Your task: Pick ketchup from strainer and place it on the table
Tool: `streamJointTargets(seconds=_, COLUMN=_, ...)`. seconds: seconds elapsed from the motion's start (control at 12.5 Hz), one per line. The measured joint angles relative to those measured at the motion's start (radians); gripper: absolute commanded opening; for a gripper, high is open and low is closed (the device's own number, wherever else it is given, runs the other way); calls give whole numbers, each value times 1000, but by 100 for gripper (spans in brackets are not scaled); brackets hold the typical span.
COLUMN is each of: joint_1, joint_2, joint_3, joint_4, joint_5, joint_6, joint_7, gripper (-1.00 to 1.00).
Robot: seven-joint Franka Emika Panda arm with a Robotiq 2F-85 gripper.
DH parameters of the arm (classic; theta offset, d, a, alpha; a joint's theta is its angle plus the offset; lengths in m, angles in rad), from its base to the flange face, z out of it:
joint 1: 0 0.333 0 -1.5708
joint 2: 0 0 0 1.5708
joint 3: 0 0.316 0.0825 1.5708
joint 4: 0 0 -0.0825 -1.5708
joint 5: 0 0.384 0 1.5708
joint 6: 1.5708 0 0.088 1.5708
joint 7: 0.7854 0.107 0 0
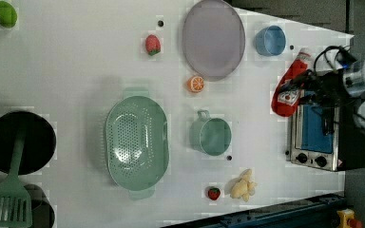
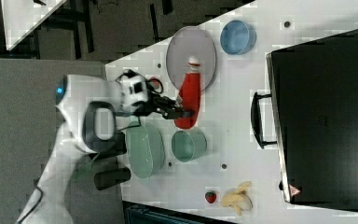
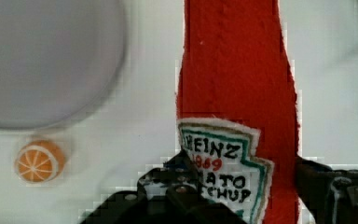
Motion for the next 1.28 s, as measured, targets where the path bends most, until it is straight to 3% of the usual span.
streamJointTargets(seconds=0.4, joint_1=26, joint_2=2, joint_3=-4, joint_4=-221, joint_5=-49, joint_6=251, joint_7=-11, gripper=24)
streamJointTargets(seconds=0.64, joint_1=38, joint_2=33, joint_3=-4, joint_4=-287, joint_5=-93, joint_6=305, joint_7=-11, gripper=87)
streamJointTargets(seconds=0.72, joint_1=40, joint_2=50, joint_3=-6, joint_4=-299, joint_5=-116, joint_6=306, joint_7=-11, gripper=100)
streamJointTargets(seconds=0.96, joint_1=39, joint_2=56, joint_3=-8, joint_4=-293, joint_5=-130, joint_6=316, joint_7=-21, gripper=100)
streamJointTargets(seconds=1.28, joint_1=41, joint_2=-72, joint_3=-8, joint_4=-148, joint_5=-102, joint_6=185, joint_7=-23, gripper=100)
